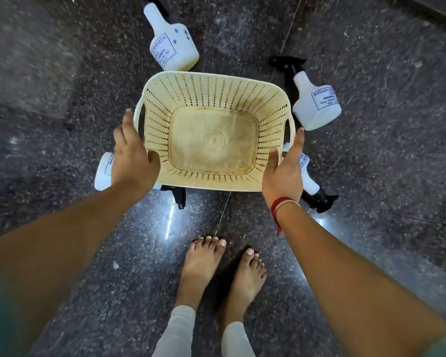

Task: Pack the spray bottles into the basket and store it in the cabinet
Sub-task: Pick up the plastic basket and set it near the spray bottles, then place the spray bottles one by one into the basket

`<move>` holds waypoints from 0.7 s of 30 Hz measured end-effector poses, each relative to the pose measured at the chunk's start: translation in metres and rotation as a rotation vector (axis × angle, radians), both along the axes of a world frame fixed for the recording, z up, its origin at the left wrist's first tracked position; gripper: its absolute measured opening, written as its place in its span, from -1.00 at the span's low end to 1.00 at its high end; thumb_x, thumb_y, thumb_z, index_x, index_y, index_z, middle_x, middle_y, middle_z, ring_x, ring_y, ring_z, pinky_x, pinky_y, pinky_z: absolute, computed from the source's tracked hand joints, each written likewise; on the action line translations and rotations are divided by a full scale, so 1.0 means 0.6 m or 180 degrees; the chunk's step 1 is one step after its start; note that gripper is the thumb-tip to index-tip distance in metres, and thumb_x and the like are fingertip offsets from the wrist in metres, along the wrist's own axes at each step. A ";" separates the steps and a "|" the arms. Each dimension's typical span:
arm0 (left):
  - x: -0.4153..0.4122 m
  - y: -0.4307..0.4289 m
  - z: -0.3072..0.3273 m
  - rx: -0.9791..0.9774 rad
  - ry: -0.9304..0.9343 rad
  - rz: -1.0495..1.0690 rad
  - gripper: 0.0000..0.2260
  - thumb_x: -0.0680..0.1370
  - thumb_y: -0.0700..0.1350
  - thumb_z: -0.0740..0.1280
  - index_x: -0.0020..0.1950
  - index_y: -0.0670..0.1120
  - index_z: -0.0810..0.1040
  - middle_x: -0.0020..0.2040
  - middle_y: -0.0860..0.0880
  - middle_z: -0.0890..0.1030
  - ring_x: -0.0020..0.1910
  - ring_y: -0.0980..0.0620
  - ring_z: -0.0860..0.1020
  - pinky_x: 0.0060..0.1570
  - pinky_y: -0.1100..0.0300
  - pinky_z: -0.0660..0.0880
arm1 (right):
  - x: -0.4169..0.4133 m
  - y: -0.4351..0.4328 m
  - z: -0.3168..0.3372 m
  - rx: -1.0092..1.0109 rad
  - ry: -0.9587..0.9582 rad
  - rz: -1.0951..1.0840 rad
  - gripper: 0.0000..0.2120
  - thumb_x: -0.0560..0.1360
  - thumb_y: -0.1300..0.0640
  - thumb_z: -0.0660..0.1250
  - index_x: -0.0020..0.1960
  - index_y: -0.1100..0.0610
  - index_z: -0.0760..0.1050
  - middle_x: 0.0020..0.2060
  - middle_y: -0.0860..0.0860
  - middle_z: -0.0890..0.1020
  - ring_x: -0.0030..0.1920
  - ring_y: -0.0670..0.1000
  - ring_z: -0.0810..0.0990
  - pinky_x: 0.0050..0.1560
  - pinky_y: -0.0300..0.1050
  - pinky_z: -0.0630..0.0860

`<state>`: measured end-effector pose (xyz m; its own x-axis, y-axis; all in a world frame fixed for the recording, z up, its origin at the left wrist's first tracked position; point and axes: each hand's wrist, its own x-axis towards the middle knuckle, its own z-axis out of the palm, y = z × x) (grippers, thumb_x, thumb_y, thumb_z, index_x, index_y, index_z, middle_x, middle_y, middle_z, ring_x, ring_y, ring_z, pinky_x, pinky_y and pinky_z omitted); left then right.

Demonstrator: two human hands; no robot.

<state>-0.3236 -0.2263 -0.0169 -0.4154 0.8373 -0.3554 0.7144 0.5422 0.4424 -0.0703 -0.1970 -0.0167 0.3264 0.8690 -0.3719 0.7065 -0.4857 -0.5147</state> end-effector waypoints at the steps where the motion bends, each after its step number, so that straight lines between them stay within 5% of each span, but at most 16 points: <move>1: 0.001 0.000 0.002 0.0121 0.0198 -0.0076 -0.27 0.48 -0.23 0.26 0.55 -0.09 -0.06 0.48 -0.23 0.17 0.37 -0.30 0.30 0.24 -0.22 0.38 | 0.004 -0.004 0.001 0.0140 -0.0043 -0.0081 -0.40 0.61 -0.13 0.07 0.55 -0.09 -0.14 0.40 0.09 0.42 0.26 0.18 0.52 0.07 0.12 0.51; 4: 0.011 -0.002 0.012 0.0395 0.0581 -0.0381 -0.31 0.53 -0.07 0.24 0.56 -0.06 -0.06 0.55 -0.24 0.03 0.52 -0.26 0.04 0.44 -0.29 -0.01 | 0.018 -0.018 -0.003 0.0633 0.0332 -0.1109 -0.44 0.61 -0.15 0.07 0.52 0.07 0.10 0.39 0.11 0.34 0.20 0.07 0.50 0.14 -0.11 0.49; 6: 0.026 -0.007 0.015 0.0386 0.0674 -0.0768 -0.33 0.56 0.02 0.19 0.57 -0.05 -0.08 0.56 -0.26 -0.02 0.53 -0.26 -0.04 0.42 -0.29 -0.12 | 0.038 -0.028 -0.019 0.0676 0.0530 -0.1991 -0.54 0.62 -0.05 0.13 0.39 0.22 0.28 0.19 0.16 0.47 -0.07 -0.04 0.49 -0.12 -0.48 0.43; 7: 0.038 -0.012 0.016 0.0339 0.0700 -0.1096 -0.34 0.57 0.07 0.15 0.57 -0.04 -0.11 0.56 -0.26 -0.05 0.54 -0.25 -0.08 0.42 -0.28 -0.16 | 0.051 -0.036 -0.031 0.0462 0.0618 -0.2397 -0.57 0.61 -0.04 0.15 0.32 0.25 0.34 0.08 0.16 0.50 -0.15 -0.04 0.47 -0.27 -0.48 0.39; 9: 0.072 -0.024 0.014 0.0274 0.0642 -0.1917 -0.36 0.58 0.14 0.07 0.57 -0.04 -0.10 0.57 -0.24 -0.05 0.54 -0.23 -0.11 0.42 -0.26 -0.16 | 0.075 -0.055 -0.054 -0.0396 0.1253 -0.3144 -0.53 0.58 -0.14 0.18 0.28 0.21 0.37 0.00 0.12 0.49 -0.15 0.05 0.48 -0.24 -0.24 0.43; 12: 0.128 -0.043 0.010 0.0247 0.0542 -0.2860 -0.36 0.57 0.21 0.02 0.55 -0.12 0.08 0.55 -0.25 0.08 0.51 -0.20 -0.06 0.43 -0.26 -0.06 | 0.094 -0.064 -0.070 -0.1412 0.2511 -0.3661 -0.33 0.50 -0.32 0.16 0.44 0.09 0.27 0.18 0.12 0.44 -0.09 0.09 0.50 -0.14 -0.05 0.50; 15: 0.164 -0.053 0.001 0.0014 0.0509 -0.3079 -0.33 0.55 0.25 -0.05 0.56 -0.10 0.06 0.57 -0.19 0.07 0.54 -0.14 -0.01 0.46 -0.17 -0.05 | 0.113 -0.053 -0.087 -0.1213 0.2727 -0.3842 -0.26 0.49 -0.36 0.12 0.51 0.07 0.19 0.41 0.13 0.37 0.35 0.14 0.41 0.37 0.09 0.32; 21: 0.171 -0.048 -0.005 -0.0183 0.0460 -0.2912 -0.34 0.57 0.23 -0.05 0.57 -0.12 0.02 0.58 -0.14 0.04 0.53 -0.11 0.15 0.47 -0.05 0.08 | 0.122 -0.018 -0.104 -0.0732 0.3097 -0.3995 -0.35 0.54 -0.25 0.16 0.46 0.16 0.27 0.40 0.10 0.41 0.40 0.11 0.38 0.40 0.02 0.32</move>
